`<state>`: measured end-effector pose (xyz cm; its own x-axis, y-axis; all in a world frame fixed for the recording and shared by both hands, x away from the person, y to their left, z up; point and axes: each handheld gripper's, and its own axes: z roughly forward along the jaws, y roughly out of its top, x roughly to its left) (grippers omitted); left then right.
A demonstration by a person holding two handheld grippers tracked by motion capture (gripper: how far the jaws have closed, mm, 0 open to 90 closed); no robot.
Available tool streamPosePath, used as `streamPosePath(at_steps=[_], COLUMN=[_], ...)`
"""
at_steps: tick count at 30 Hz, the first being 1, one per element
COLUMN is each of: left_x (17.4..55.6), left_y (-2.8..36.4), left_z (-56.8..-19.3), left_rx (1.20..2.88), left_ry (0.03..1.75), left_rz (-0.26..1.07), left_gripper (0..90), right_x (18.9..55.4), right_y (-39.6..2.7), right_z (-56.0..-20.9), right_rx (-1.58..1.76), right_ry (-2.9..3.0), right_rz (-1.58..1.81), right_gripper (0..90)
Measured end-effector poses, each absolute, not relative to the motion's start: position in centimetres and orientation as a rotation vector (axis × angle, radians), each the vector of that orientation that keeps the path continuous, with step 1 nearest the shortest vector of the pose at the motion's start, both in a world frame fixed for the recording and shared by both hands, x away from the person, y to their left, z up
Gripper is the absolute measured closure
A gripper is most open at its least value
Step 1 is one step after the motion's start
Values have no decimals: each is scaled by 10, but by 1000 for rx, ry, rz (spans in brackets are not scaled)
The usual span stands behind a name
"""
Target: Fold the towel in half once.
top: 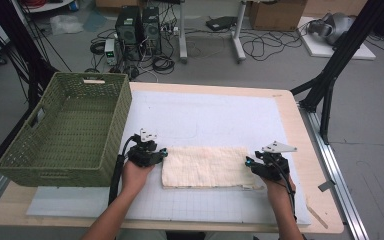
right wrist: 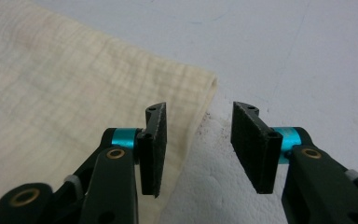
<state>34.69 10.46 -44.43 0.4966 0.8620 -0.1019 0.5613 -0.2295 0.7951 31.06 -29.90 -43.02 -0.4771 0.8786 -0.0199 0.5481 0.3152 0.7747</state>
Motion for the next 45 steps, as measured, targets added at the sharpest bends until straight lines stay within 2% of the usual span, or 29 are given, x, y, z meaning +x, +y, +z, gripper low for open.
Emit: streamPosePath(at_steps=[4, 7, 8, 9, 10, 11, 12, 13, 15, 24, 28, 30, 31, 33, 37, 41, 43, 45], left_x=[350, 354, 355, 355, 355, 355, 355, 356, 359, 383, 387, 387, 386, 384, 379, 371, 365, 361], left_y=[107, 103, 102, 99, 99, 99, 99, 100, 103, 112, 115, 115, 115, 117, 124, 130, 131, 133], left_z=[-443, -449, -451, -453, -452, -452, -451, -451, -450, -439, -446, -446, -445, -442, -440, -438, -436, -434], left_rx=[1846, 1876, 1899, 1926, 1929, 1937, 1938, 1938, 1926, 1846, 1846, 1855, 1842, 1823, 1794, 1766, 1761, 1748], left_ry=[1081, 1096, 1102, 1110, 1104, 1088, 1093, 1096, 1127, 1154, 1167, 1159, 1160, 1158, 1164, 1126, 1099, 1093], left_rz=[408, 370, 347, 356, 368, 359, 366, 370, 375, 474, 466, 464, 466, 481, 455, 395, 382, 366], left_gripper=[513, 509, 553, 643, 694, 825, 838, 846, 849, 852, 850, 837, 809, 649, 481, 393, 394, 338], right_x=[328, 347, 353, 358, 362, 365, 365, 365, 365, 370, 379, 381, 382, 381, 375, 364, 357, 349], right_y=[-300, -294, -292, -290, -288, -287, -286, -287, -287, -270, -262, -260, -259, -261, -273, -284, -288, -289], right_z=[-428, -431, -434, -436, -439, -442, -445, -444, -444, -436, -434, -436, -437, -438, -431, -423, -420, -418], right_rx=[1259, 1269, 1277, 1281, 1285, 1292, 1298, 1311, 1309, 1252, 1236, 1238, 1258, 1277, 1305, 1302, 1287, 1245], right_ry=[2146, 2167, 2184, 2209, 2235, 2260, 2268, 2273, 2294, 2183, 2144, 2134, 2129, 2119, 2072, 2057, 2083, 2108], right_rz=[1041, 1056, 1050, 1041, 1029, 1015, 1027, 1050, 1062, 1082, 1046, 1027, 1005, 979, 1016, 1092, 1153, 1135], right_gripper=[513, 493, 502, 551, 586, 650, 700, 808, 848, 854, 852, 812, 753, 614, 439, 351, 347, 319])
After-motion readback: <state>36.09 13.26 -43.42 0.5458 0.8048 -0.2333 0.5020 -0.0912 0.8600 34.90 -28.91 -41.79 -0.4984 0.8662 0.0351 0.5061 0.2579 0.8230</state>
